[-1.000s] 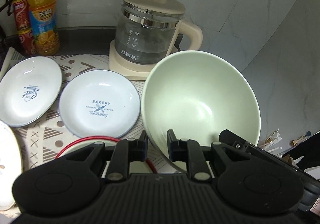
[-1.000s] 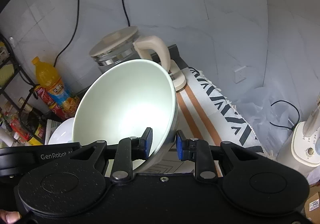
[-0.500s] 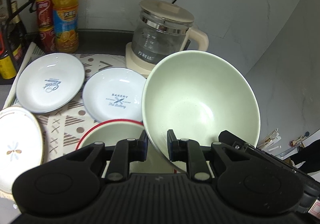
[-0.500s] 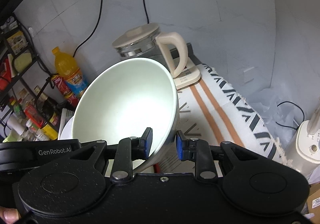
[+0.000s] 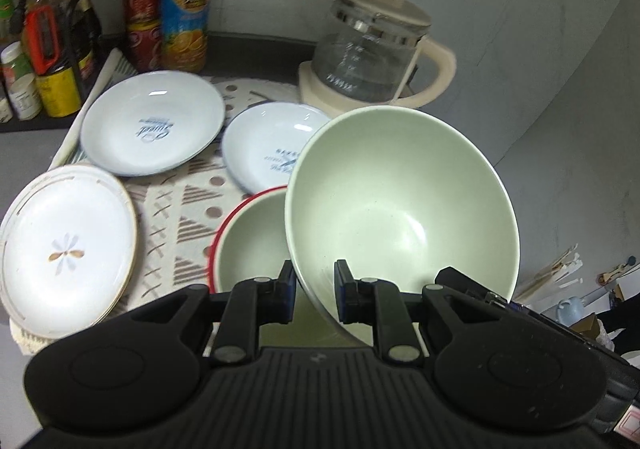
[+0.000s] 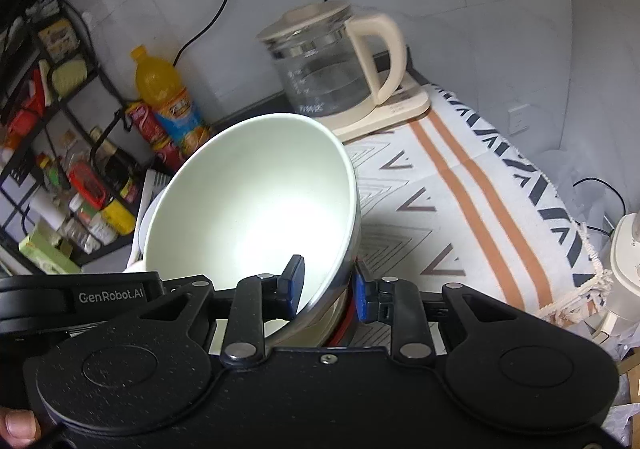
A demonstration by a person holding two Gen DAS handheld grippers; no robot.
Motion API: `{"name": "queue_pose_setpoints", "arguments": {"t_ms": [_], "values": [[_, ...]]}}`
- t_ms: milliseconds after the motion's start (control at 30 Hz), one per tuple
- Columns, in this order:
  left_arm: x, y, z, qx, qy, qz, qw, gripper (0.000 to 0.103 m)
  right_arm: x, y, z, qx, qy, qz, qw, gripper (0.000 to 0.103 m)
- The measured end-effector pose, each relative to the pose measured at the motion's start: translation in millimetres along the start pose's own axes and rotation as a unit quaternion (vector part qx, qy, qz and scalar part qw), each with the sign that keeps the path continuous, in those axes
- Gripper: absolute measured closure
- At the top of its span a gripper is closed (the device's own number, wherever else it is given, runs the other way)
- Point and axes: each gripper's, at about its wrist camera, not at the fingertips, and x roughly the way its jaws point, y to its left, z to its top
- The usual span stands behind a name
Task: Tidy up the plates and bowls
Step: 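Settle the pale green bowl in the red bowl and open the right tool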
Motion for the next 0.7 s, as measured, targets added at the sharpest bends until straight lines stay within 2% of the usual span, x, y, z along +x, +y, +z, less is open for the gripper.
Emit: {"name": "queue_pose_setpoints", "arguments": {"t_ms": [367, 700], "values": [[16, 17, -12, -0.02, 0.026, 0.025, 0.9991, 0.085, 21, 10, -8, -0.024, 0.031, -0.004, 0.999, 0.076], [33, 21, -12, -0.013, 0.041, 0.047, 0.9979, 0.085, 35, 13, -7, -0.04, 0.046, -0.007, 0.998, 0.075]]}}
